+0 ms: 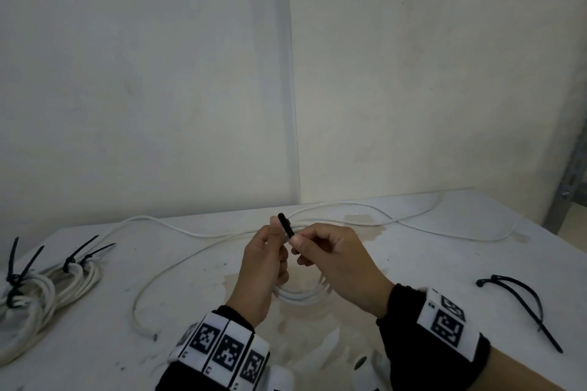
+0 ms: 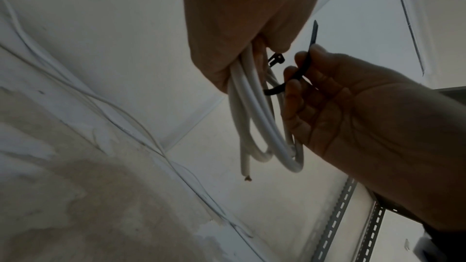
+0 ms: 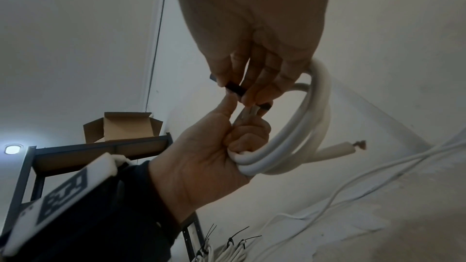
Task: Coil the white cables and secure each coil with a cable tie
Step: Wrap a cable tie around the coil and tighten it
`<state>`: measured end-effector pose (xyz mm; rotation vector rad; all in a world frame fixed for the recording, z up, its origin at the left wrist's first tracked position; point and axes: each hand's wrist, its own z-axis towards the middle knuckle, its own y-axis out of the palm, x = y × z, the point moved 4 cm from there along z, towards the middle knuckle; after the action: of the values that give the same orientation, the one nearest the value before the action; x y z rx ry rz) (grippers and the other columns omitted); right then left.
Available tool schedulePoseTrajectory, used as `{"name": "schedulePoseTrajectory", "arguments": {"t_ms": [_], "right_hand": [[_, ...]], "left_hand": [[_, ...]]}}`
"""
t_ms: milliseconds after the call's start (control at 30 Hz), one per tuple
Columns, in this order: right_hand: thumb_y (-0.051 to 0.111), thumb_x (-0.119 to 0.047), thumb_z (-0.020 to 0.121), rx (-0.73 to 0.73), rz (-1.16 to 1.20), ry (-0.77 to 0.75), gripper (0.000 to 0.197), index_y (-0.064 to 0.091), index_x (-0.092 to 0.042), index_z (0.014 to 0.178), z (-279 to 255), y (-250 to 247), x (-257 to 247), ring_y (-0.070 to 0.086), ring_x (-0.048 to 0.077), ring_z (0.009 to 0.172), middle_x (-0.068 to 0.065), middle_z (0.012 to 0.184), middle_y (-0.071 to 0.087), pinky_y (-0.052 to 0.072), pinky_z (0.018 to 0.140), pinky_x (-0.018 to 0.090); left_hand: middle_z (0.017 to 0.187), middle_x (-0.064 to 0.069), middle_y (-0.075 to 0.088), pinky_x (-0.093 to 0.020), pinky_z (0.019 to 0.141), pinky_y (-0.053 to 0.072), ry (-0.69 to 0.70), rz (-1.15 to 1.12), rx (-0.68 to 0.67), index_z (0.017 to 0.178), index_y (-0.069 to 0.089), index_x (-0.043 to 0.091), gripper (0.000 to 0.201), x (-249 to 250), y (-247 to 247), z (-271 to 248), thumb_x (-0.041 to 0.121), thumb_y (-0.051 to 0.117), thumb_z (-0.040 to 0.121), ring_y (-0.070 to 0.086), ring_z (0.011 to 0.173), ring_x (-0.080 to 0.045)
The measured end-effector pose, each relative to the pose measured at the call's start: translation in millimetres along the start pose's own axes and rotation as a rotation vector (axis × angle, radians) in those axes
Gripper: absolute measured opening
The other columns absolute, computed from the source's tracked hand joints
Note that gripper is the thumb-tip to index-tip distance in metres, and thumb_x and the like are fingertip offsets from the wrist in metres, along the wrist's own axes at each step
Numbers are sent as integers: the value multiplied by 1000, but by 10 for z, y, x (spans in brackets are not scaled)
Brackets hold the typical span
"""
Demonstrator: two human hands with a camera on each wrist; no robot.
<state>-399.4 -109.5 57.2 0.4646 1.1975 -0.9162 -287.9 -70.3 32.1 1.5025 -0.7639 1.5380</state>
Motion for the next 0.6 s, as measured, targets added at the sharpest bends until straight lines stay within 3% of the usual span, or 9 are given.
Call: {"name": "schedulePoseTrajectory", "arguments": {"t_ms": [133,267,367,600], "right_hand": [[60,-17,88,-1,-17,14,17,64,-16,72,3,44,-48,56,6,56,-4,67,61,46,58,20],[62,-19,86,35,-81,39,21,62,-15,66,-1,69,-43,52,5,46,-4,61,60,41,50,17],[62,-12,85,68,-51,69,18,62,-15,67,8,71,-33,49,4,39,2,58,58,38,43,14],[61,-12,85,25,-116,72,22,62,-14,63,11,124,-51,47,8,40,2,58,58,38,44,14]], "left_hand": [[45,10,28,-18,38,24,-14,-11,16,77,54,9,36,14,-45,-21,39,43,95,23,38,-5],[49,6,23,-18,37,21,-47,-43,16,64,42,15,41,50,-59,-43,40,40,96,19,39,-6],[50,6,23,-18,37,20,-56,-45,12,69,49,14,39,58,-62,-64,39,38,96,20,38,-6],[45,8,25,-18,37,19,-76,-52,33,67,45,14,39,80,-110,-81,39,38,96,20,37,-6]]}}
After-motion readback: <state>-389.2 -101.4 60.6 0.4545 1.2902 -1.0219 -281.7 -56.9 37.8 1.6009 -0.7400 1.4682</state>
